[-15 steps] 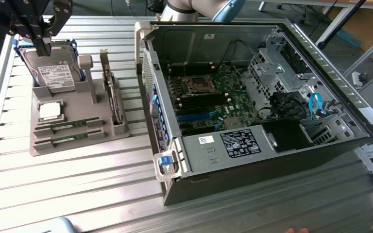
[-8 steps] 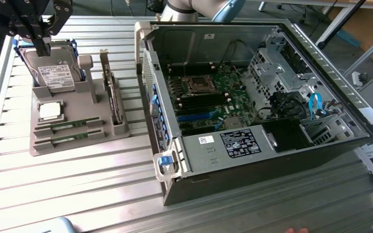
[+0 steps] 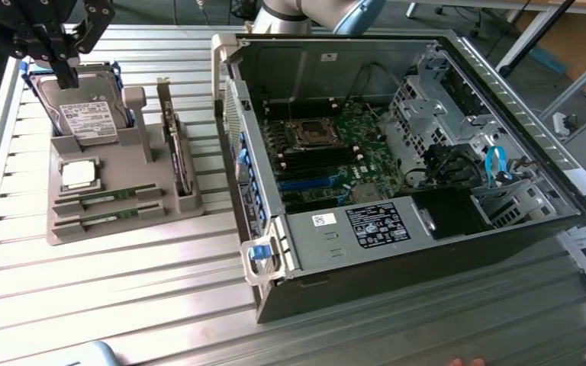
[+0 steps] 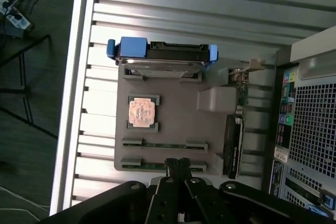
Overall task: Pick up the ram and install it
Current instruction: 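Pick up the ram and move it above insertion slot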
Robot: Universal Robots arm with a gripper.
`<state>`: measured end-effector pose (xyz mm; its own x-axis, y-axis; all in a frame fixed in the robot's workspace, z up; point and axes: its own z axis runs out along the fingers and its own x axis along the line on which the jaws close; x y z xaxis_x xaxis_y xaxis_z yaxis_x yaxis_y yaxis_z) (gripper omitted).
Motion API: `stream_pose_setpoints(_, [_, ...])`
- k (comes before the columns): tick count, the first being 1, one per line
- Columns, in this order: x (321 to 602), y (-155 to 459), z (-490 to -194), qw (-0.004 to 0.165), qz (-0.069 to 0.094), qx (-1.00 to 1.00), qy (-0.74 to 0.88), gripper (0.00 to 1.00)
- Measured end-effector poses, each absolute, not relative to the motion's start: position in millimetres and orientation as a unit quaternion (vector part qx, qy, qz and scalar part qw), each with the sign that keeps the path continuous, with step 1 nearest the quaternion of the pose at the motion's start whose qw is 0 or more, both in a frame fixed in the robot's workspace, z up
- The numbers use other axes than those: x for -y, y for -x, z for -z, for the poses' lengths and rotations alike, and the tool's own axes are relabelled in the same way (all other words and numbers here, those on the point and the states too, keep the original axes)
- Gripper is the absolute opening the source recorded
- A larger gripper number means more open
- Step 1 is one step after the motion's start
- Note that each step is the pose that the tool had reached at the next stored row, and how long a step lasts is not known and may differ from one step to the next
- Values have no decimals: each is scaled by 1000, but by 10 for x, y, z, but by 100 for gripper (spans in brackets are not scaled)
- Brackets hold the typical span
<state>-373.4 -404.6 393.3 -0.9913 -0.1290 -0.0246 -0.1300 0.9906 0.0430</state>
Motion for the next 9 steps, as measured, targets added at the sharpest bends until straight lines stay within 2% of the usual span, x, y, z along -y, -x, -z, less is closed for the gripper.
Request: stream_pose_setpoints(9, [4046,3733,-3933,10,-23,-993,113,11])
